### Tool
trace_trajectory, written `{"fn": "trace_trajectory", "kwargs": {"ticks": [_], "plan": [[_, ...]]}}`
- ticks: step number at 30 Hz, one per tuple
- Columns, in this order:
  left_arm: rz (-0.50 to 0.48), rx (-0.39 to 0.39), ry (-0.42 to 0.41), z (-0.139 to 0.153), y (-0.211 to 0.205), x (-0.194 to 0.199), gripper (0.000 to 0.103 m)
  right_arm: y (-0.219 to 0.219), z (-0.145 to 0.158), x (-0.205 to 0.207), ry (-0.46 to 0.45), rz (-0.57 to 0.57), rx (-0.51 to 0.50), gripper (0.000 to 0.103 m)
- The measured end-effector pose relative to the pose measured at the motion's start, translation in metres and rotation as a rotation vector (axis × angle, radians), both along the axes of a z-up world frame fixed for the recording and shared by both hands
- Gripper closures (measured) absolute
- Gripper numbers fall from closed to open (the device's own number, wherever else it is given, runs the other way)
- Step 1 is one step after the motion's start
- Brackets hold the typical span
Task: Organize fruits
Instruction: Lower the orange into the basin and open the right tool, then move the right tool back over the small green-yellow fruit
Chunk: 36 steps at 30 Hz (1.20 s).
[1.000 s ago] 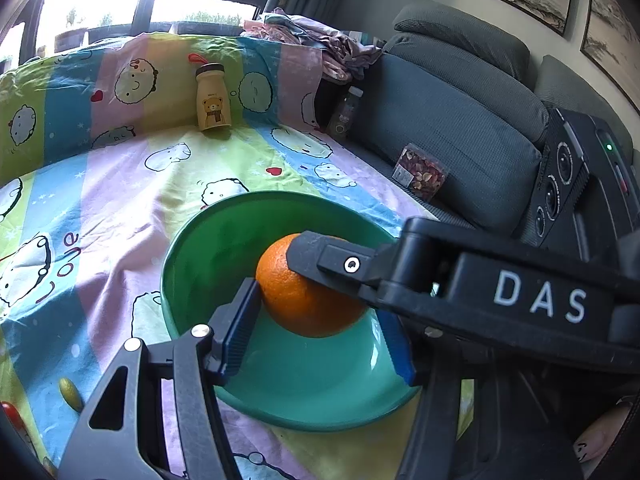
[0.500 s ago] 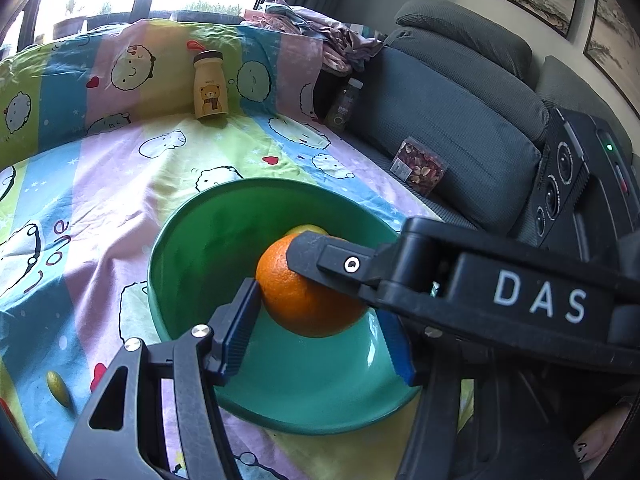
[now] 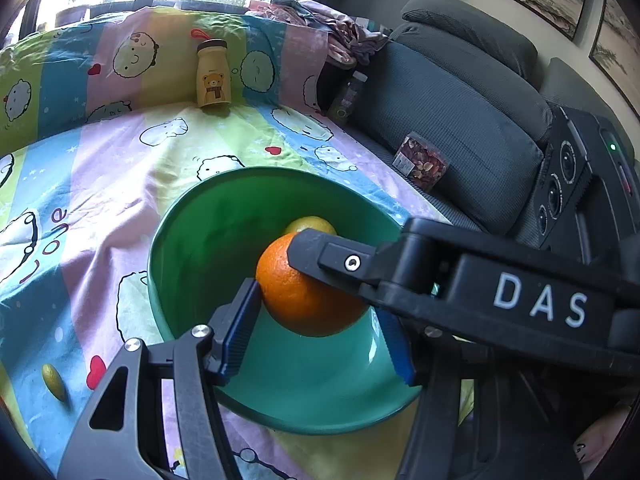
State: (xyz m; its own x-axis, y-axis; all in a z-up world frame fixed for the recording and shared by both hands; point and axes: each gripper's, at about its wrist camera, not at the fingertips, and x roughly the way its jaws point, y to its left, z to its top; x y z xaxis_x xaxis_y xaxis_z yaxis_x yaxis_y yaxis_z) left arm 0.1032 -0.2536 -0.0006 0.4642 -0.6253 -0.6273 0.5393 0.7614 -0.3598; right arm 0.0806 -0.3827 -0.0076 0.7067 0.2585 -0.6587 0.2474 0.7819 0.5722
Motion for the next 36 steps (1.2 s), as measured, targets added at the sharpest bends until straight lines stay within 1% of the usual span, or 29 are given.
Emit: {"fn": "trace_trajectory", "kwargs": {"ticks": [4, 6, 8, 9, 12, 15, 19, 22, 27, 29, 30, 32, 34, 36], "plan": [[0.005, 0.005, 0.029, -0.004, 0.000, 0.003, 0.045, 0.001, -0.002, 0.002, 0.017, -0.002, -0.014, 0.039], [0.019, 0.023, 0.029, -0.005, -0.001, 0.004, 0.045, 0.003, -0.002, 0.002, 0.026, 0.001, -0.026, 0.039], [0.028, 0.040, 0.019, -0.005, -0.002, 0.004, 0.048, 0.006, -0.002, 0.003, 0.031, 0.003, -0.041, 0.039], [0.027, 0.033, 0.008, -0.004, -0.001, 0.003, 0.051, 0.007, -0.002, 0.003, 0.028, 0.005, -0.038, 0.039], [0.031, 0.030, 0.024, -0.003, 0.003, 0.004, 0.049, 0.007, -0.002, 0.003, 0.025, 0.010, -0.020, 0.039], [0.037, 0.034, 0.021, -0.003, 0.004, 0.002, 0.049, 0.008, -0.003, 0.004, 0.037, 0.002, -0.030, 0.039], [0.040, 0.031, 0.026, -0.001, 0.008, -0.001, 0.048, 0.010, 0.000, 0.002, 0.032, -0.006, -0.041, 0.039], [0.048, 0.035, 0.021, 0.003, 0.011, -0.004, 0.046, 0.012, 0.002, 0.001, 0.029, -0.012, -0.053, 0.039], [0.062, 0.065, -0.013, 0.009, 0.015, -0.008, 0.042, 0.013, 0.005, 0.000, 0.024, -0.019, -0.062, 0.037], [0.071, 0.060, -0.013, 0.010, 0.020, -0.010, 0.041, 0.014, 0.008, -0.001, 0.021, -0.026, -0.074, 0.035], [0.072, 0.055, -0.007, 0.010, 0.022, -0.011, 0.040, 0.015, 0.009, -0.001, 0.017, -0.030, -0.081, 0.031], [0.073, 0.041, 0.000, 0.012, 0.028, -0.013, 0.034, 0.017, 0.011, -0.003, 0.007, -0.035, -0.090, 0.029], [0.087, 0.038, -0.009, 0.016, 0.034, -0.015, 0.030, 0.018, 0.014, -0.004, -0.002, -0.035, -0.089, 0.025], [0.115, 0.052, -0.028, 0.023, 0.040, -0.019, 0.030, 0.021, 0.016, -0.006, -0.015, -0.027, -0.092, 0.024]]}}
